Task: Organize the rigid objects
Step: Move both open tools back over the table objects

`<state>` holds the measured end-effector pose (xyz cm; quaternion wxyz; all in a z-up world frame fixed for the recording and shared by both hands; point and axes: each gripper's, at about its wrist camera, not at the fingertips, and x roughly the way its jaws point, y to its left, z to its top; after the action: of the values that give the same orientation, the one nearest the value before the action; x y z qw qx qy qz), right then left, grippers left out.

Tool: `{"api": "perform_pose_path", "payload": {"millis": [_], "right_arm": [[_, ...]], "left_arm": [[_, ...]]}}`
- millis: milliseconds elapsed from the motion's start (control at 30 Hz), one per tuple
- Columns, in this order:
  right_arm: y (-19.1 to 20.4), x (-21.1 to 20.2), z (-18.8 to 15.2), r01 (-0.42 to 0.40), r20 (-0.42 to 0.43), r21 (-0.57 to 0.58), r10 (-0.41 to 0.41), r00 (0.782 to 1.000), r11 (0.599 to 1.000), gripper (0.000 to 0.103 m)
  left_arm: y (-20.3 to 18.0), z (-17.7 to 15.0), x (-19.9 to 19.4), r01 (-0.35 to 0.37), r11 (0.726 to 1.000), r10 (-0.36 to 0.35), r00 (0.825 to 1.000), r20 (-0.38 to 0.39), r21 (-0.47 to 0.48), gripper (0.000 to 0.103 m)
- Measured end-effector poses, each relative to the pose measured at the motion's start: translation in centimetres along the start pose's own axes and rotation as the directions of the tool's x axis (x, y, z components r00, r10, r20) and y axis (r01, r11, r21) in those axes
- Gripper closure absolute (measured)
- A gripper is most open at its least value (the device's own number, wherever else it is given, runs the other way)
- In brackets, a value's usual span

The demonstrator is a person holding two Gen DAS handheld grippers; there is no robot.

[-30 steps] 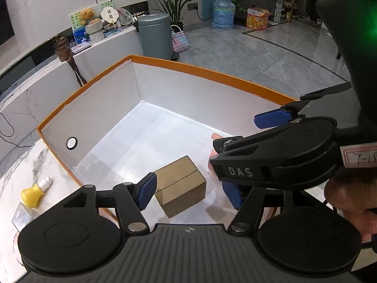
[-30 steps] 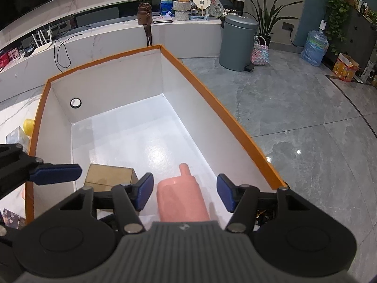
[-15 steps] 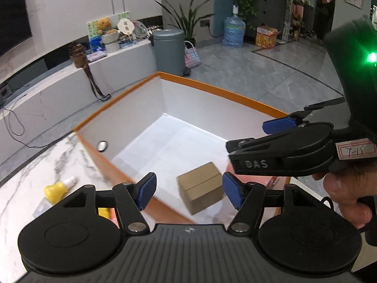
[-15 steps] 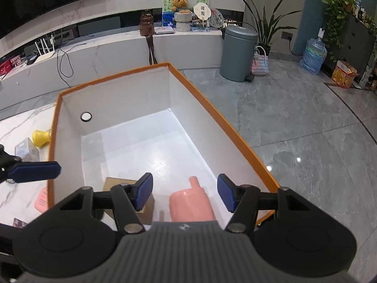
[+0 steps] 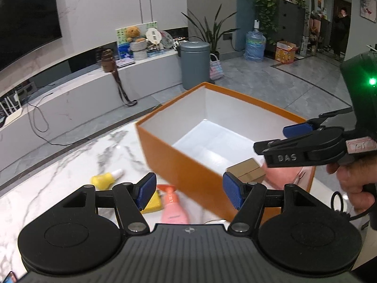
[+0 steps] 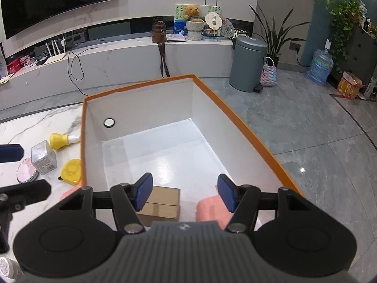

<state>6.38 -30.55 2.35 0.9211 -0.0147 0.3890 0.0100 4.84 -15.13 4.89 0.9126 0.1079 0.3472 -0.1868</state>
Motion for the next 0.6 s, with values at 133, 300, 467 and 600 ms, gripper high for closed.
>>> {"api": "perform_pose_path", "payload": {"millis": [133,300,467,600], "right_arm": [[1.2,-0.5,0.1,-0.017,0.013,-0.013,0.017,1.000,1.000,0.042],[3.0,-1.3,0.1,-0.051,0.035,-0.041,0.052,0.998,0.998,0.041],[5.3,-1.9,-0.1,-0.078,0.060,-0.082,0.083,0.995,0.994,0.038],[7.2,-2.4,-0.4,-0.103,0.064,-0.118,0.111,0.992,0.988,0.038]], "left_arm": [[1.5,-0.8,-1.1,-0.034,0.999,0.034,0.999,0.003,-0.014,0.026],[3.1,-2.1,-2.1,-0.072,0.997,0.072,0.997,-0.007,-0.025,0.025],[4.7,-3.7,-3.3,-0.108,0.994,0.108,0.994,-0.023,-0.032,0.025],[5.7,-5.2,-4.2,-0.116,0.993,0.115,0.993,-0.034,-0.026,0.023]]}}
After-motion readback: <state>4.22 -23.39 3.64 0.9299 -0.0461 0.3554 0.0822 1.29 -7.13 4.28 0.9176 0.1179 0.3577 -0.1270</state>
